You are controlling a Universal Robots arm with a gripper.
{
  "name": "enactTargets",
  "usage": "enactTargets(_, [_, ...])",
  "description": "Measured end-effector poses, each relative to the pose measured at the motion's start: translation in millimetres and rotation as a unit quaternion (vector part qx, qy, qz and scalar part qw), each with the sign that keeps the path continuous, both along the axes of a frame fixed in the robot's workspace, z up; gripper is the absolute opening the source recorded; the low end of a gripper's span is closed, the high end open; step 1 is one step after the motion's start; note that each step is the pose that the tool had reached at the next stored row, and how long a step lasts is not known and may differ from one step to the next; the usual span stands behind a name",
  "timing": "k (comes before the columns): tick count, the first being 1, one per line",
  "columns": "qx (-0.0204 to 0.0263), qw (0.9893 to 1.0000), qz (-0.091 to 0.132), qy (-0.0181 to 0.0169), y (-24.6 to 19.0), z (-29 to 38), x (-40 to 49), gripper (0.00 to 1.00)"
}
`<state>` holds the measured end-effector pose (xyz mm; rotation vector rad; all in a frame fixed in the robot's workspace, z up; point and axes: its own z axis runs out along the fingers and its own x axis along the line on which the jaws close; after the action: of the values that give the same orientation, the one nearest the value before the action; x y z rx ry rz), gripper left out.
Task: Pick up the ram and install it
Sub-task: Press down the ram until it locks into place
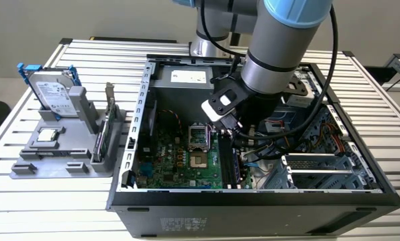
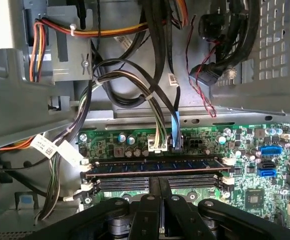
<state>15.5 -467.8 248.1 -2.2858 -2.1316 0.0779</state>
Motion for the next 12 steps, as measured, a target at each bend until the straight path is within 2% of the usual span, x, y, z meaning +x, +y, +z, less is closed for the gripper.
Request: enactTargets(12, [0.0, 1.0, 0.001, 0.0, 0.9, -1.3, 2.5, 0.0])
